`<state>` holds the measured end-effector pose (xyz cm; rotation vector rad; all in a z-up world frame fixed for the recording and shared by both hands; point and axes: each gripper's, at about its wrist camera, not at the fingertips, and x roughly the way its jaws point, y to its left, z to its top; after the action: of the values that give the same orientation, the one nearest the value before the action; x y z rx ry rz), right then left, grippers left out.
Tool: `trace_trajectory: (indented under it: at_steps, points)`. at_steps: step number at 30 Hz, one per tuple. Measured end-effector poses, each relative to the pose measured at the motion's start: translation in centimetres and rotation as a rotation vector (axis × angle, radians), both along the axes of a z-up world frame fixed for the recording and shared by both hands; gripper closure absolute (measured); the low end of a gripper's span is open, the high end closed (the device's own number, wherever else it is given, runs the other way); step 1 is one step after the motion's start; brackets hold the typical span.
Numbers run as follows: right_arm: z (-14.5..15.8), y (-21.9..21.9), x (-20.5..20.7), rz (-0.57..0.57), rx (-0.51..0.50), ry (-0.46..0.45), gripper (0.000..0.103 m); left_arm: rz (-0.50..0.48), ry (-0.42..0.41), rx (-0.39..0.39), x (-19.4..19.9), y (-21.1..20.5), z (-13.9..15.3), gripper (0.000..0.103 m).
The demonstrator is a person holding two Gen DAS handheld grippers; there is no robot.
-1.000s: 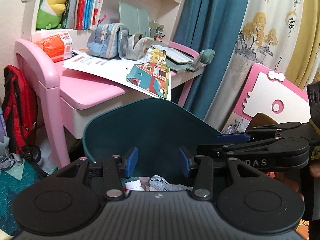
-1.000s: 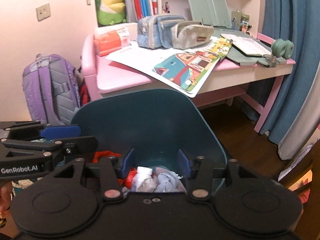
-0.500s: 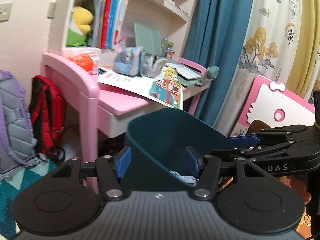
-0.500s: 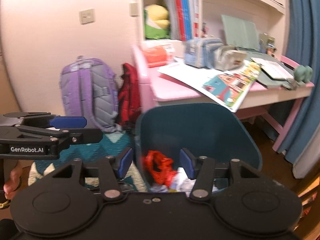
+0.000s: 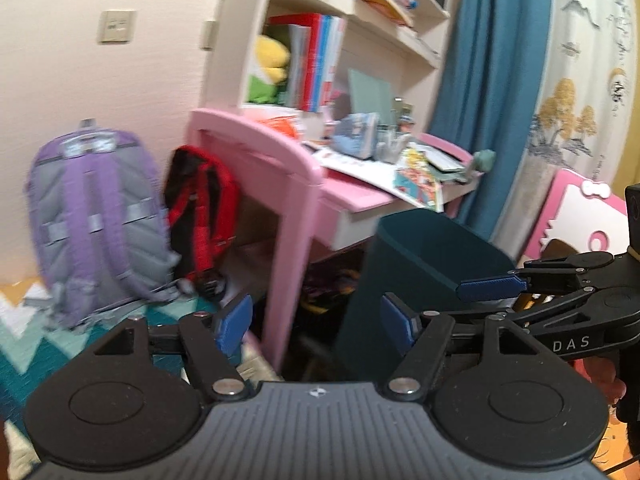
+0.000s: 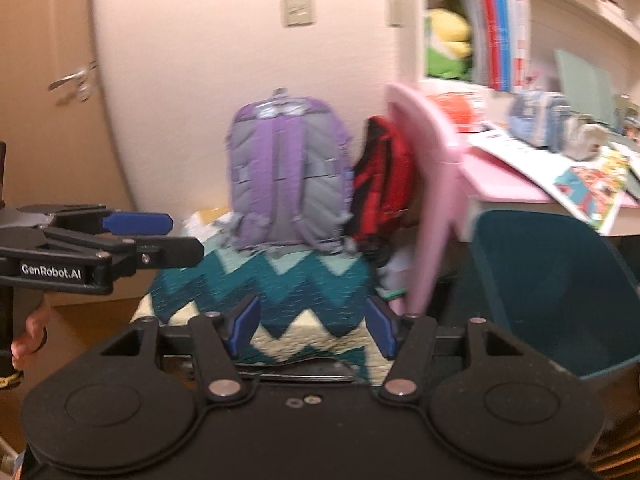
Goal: Collect trash
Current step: 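Move both open tools from the bin back down to the floor trash, then close the left tool on the orange mesh sleeve while the right tool grips the biscuit snack bag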
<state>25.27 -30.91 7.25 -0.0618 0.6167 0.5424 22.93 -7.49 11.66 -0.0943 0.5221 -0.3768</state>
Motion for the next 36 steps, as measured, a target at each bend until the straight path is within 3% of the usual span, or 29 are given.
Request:
trace_trajectory:
  at_steps: [7, 14, 18, 19, 21, 31, 36]
  points:
    - [-3.9, 5.6, 0.0, 0.095, 0.011, 0.055, 0.044, 0.098, 0.013, 0.004, -3.3, 6.7, -2.5, 0.023]
    - [-9.8, 10.8, 0.6, 0.156, 0.015, 0.138, 0.043, 0.179, 0.067, 0.037, -5.0, 12.5, -7.4, 0.022]
    - [-13.4, 13.9, 1.0, 0.184, -0.003, 0.191, 0.043, 0.226, 0.119, 0.041, -5.3, 15.7, -10.8, 0.014]
    - [-14.4, 14.7, 1.1, 0.189, -0.01, 0.206, 0.042, 0.242, 0.141, 0.042, -5.2, 16.6, -11.8, 0.006]
    - [-16.3, 16.2, 1.4, 0.197, -0.024, 0.224, 0.042, 0.27, 0.177, 0.04, -4.9, 18.4, -13.7, 0.001]
    - [-28.6, 25.6, 2.9, 0.367, -0.199, 0.341, 0.042, 0.376, 0.382, 0.028, -2.5, 27.2, -25.8, 0.001]
    - [-35.0, 29.9, 3.3, 0.491, -0.271, 0.41, 0.042, 0.412, 0.534, 0.0, -0.9, 31.1, -33.2, 0.001]
